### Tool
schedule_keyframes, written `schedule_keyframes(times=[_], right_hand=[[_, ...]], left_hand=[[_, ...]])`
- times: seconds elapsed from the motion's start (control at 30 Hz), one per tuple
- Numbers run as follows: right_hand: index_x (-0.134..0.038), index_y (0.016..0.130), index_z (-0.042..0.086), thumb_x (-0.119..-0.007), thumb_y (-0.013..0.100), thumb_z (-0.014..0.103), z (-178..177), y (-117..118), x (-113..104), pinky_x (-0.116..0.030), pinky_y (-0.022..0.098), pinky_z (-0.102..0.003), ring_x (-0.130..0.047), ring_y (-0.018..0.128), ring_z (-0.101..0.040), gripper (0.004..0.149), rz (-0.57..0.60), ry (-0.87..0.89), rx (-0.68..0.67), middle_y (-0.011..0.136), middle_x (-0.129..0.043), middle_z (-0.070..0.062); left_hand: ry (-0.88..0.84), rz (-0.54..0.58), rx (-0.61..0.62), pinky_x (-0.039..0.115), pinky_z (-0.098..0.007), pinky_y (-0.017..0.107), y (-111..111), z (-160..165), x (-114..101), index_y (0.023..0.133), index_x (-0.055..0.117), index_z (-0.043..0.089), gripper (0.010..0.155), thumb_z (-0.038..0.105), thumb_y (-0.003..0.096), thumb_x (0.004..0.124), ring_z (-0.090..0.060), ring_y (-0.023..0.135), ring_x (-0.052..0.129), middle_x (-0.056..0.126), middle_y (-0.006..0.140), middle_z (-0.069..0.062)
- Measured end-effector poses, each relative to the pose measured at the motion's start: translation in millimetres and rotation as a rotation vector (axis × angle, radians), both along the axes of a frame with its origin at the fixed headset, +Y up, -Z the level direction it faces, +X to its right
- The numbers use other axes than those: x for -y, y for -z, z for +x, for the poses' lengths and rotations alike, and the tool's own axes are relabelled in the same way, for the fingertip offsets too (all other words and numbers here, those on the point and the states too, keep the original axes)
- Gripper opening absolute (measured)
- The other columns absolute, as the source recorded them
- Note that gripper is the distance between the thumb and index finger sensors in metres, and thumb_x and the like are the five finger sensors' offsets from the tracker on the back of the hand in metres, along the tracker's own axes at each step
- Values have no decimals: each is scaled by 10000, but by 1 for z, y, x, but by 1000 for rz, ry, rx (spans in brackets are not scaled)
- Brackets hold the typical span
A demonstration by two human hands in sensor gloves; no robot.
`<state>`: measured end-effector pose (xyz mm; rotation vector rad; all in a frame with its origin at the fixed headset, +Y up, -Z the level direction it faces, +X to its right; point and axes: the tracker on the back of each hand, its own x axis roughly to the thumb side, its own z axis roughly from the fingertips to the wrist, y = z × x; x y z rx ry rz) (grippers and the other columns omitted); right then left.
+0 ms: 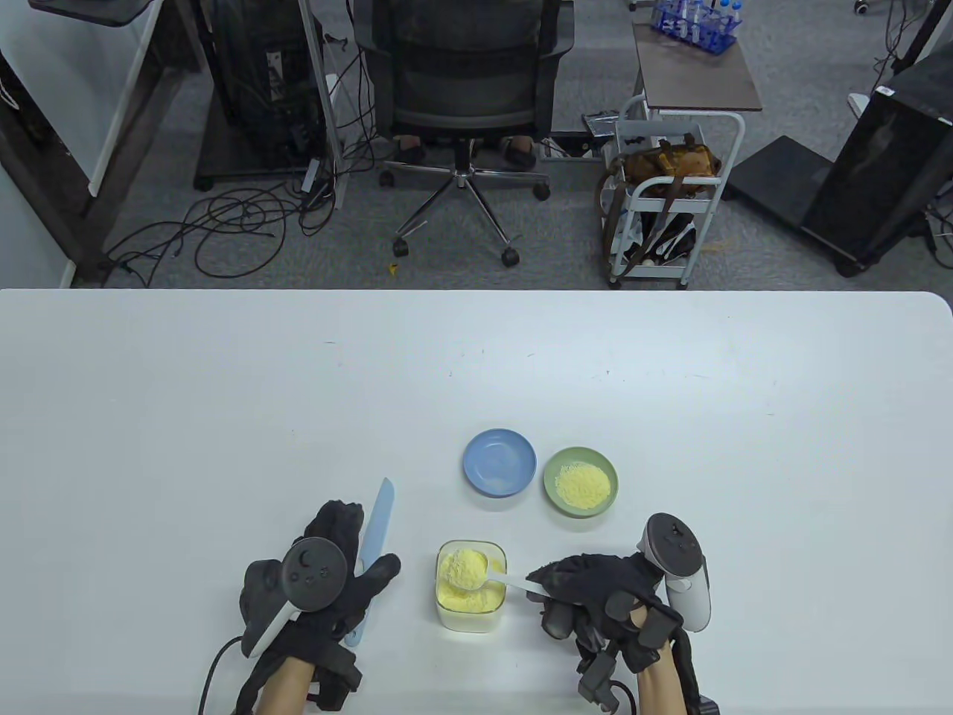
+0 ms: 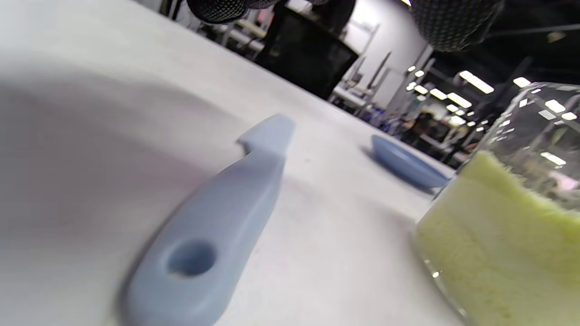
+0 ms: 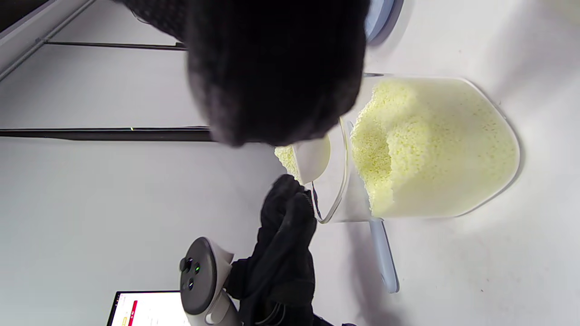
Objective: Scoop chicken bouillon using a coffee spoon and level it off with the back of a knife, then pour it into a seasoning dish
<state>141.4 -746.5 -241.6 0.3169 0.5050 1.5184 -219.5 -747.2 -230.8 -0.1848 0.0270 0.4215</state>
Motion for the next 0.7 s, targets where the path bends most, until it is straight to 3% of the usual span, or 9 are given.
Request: schedule_keyframes(times=[0.03, 0.1, 0.17, 0.33, 0.47, 0.7], right_hand=[[-768, 634, -188, -744, 427, 164, 0, 0, 0, -865, -143, -244, -892, -135, 81, 409, -1, 9, -2, 199, -933, -259], [-766, 636, -188, -742, 429, 163, 1, 0, 1, -866, -139, -245, -893, -132, 81, 408, -4, 32, 0, 203, -933, -259], [-765, 635, -190, -742, 429, 163, 2, 0, 1, -864, -140, -246, -892, -132, 79, 409, -6, 33, 9, 202, -932, -260], [-765, 636, -187, -742, 429, 165, 6, 0, 0, -865, -140, -243, -892, -132, 82, 409, 2, 13, 25, 202, -933, -257], [-764, 636, -190, -742, 429, 164, 6, -1, -1, -864, -140, -245, -892, -132, 80, 410, -3, 20, 34, 202, -931, -260], [-763, 638, -188, -742, 431, 165, 6, -1, -1, -865, -137, -243, -892, -129, 81, 410, 1, 6, 16, 205, -932, -257]], left_hand=[[46, -51, -21, 416, -606, 761, 1, 0, 4, 1067, 411, 176, 808, 571, 453, 756, -424, 1068, 531, 424, 1155, -194], [199, -31, -60, 462, -610, 746, 2, 1, 6, 992, 593, 189, 675, 506, 439, 814, -409, 1017, 650, 559, 1114, -186], [309, -33, -40, 490, -610, 738, 2, 3, 6, 952, 648, 202, 660, 538, 412, 826, -377, 977, 722, 626, 1082, -160], [289, -192, -52, 490, -625, 731, 3, 0, 6, 922, 703, 180, 713, 606, 365, 833, -392, 939, 748, 665, 1052, -179], [328, -218, -30, 478, -619, 735, 4, 2, 13, 812, 856, 175, 646, 616, 340, 849, -384, 941, 725, 688, 1043, -148], [386, -195, -41, 489, -610, 734, 3, 9, 15, 800, 840, 159, 639, 589, 329, 880, -381, 934, 721, 681, 1035, -144]])
